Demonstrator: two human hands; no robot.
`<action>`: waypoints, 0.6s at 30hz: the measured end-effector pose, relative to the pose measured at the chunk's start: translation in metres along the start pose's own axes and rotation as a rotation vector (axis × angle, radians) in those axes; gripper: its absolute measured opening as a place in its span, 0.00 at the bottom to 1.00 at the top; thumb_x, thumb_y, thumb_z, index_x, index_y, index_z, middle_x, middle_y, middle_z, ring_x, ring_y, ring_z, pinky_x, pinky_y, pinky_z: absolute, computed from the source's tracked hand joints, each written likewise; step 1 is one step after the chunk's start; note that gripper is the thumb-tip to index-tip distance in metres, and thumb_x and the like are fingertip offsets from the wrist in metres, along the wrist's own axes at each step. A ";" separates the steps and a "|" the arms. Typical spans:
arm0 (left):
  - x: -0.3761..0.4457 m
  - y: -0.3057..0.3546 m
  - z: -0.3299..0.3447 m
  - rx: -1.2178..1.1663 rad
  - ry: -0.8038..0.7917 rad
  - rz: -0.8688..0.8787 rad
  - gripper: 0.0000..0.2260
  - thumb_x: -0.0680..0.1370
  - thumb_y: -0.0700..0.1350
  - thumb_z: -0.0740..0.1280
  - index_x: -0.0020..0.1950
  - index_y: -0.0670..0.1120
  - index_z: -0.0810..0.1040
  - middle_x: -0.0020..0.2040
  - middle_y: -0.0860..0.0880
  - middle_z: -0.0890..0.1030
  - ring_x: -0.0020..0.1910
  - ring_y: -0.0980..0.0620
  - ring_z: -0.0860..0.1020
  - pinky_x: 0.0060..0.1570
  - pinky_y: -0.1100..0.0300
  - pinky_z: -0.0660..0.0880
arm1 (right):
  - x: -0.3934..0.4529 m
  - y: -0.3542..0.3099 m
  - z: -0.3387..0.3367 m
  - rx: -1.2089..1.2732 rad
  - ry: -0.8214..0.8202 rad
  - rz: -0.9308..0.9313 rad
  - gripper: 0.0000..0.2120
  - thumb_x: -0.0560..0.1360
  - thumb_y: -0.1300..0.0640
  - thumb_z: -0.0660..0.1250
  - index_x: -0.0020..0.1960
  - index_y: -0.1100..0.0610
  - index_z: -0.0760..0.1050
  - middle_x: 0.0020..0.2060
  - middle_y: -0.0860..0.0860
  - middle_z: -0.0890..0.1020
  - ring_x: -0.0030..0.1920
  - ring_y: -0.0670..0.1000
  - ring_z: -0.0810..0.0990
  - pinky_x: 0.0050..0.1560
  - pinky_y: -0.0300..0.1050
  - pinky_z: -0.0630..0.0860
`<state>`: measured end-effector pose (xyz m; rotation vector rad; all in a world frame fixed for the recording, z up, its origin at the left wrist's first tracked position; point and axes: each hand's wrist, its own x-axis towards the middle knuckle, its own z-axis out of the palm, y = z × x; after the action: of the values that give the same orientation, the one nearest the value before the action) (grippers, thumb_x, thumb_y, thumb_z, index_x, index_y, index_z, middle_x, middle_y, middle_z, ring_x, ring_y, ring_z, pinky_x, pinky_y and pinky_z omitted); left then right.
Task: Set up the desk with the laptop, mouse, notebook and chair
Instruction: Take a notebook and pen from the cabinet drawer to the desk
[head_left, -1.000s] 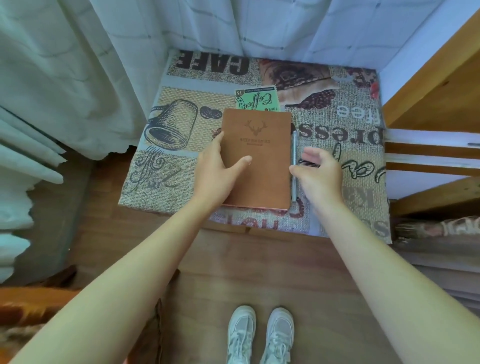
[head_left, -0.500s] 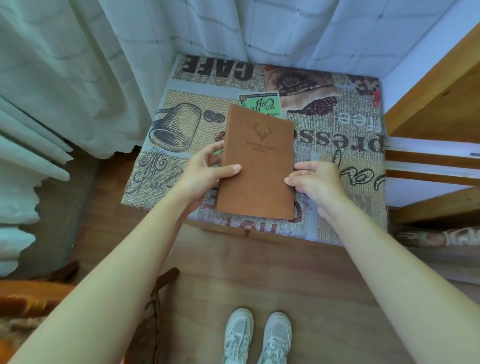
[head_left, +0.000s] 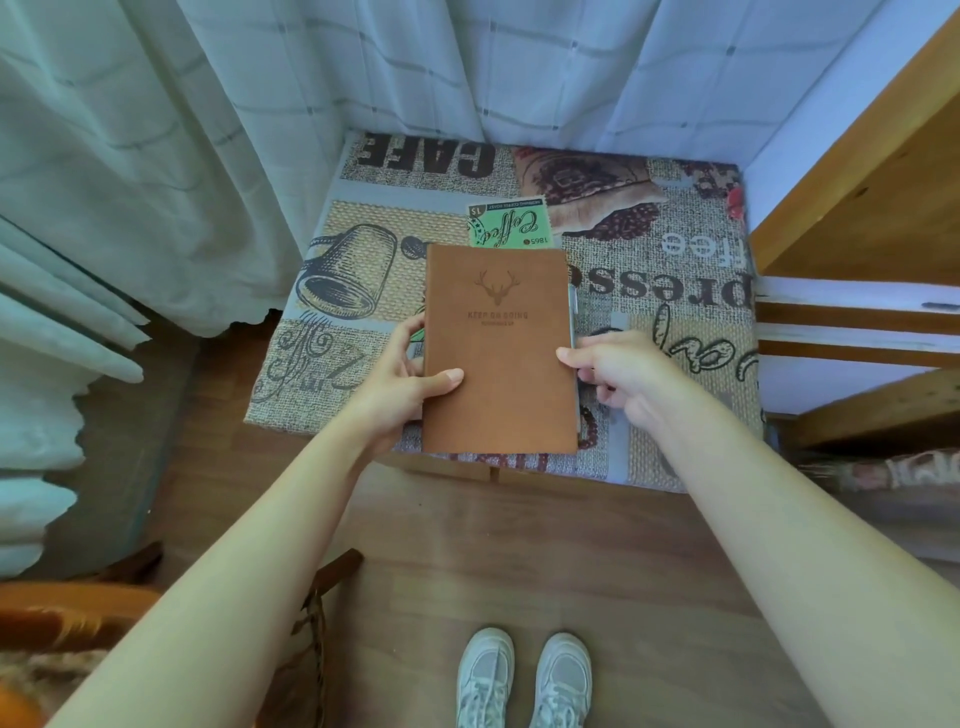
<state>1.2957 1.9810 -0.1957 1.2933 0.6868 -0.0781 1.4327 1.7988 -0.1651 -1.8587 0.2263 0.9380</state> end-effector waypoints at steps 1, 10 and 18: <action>-0.001 0.000 0.000 -0.006 0.000 0.001 0.31 0.76 0.34 0.67 0.72 0.55 0.60 0.49 0.45 0.84 0.45 0.48 0.83 0.33 0.56 0.78 | 0.000 0.001 0.002 0.010 -0.007 -0.001 0.06 0.72 0.63 0.71 0.49 0.56 0.78 0.39 0.49 0.80 0.36 0.46 0.72 0.34 0.38 0.65; -0.012 0.007 -0.002 -0.079 -0.030 0.016 0.30 0.75 0.33 0.67 0.71 0.56 0.62 0.54 0.42 0.83 0.50 0.45 0.82 0.44 0.48 0.80 | -0.014 0.006 0.002 0.268 0.038 -0.005 0.09 0.71 0.64 0.72 0.51 0.59 0.79 0.46 0.53 0.83 0.46 0.52 0.82 0.44 0.46 0.80; -0.046 0.055 0.017 -0.106 -0.077 0.075 0.31 0.74 0.33 0.67 0.72 0.55 0.62 0.58 0.39 0.81 0.56 0.40 0.80 0.56 0.43 0.75 | -0.065 -0.014 -0.046 0.309 0.062 -0.093 0.11 0.72 0.62 0.71 0.54 0.59 0.79 0.44 0.55 0.85 0.42 0.51 0.85 0.40 0.45 0.80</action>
<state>1.2895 1.9676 -0.1230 1.2072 0.5691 -0.0295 1.4191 1.7506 -0.1011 -1.6002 0.3020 0.7367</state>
